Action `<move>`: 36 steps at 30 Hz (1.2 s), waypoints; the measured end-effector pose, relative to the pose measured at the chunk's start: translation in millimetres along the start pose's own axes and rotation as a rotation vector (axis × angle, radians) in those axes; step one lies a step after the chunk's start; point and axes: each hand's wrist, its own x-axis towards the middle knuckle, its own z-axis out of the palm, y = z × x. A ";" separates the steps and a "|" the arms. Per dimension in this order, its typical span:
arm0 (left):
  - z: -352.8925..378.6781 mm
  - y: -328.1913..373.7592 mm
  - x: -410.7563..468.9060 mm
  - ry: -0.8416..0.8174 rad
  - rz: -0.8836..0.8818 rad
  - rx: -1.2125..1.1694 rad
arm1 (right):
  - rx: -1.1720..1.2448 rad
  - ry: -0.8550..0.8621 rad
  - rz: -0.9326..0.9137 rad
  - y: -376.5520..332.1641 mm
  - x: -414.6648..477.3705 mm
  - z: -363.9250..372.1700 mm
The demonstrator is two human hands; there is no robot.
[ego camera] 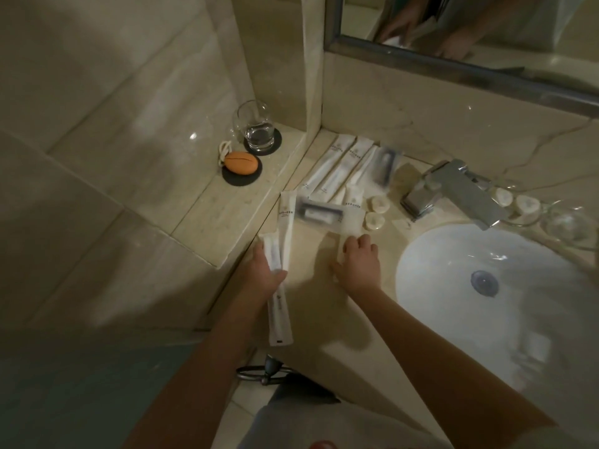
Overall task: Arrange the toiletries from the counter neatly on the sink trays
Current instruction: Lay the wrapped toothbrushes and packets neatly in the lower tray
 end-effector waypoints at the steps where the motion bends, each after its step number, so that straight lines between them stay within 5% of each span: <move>1: -0.6 2.0 -0.8 -0.005 -0.013 0.000 | 0.093 0.030 0.063 -3.5 -0.3 0.4; 6: 1.2 9.8 -4.1 -0.057 -0.016 0.018 | 0.507 0.112 0.302 -11.7 -0.3 -2.4; 11: 2.2 7.5 -7.2 -0.101 -0.046 -0.031 | 0.759 -0.079 0.488 2.6 7.0 -17.9; 15: 1.4 16.3 -13.6 -0.033 0.010 -0.021 | 0.761 -0.185 0.427 17.6 0.9 -27.2; 23: 14.8 62.7 -25.6 -0.002 0.190 -0.023 | 0.557 -0.067 0.434 49.4 -36.2 -35.4; 36: 67.4 170.2 -91.6 -0.158 0.382 -0.339 | 0.924 0.192 0.301 117.2 -125.4 -115.2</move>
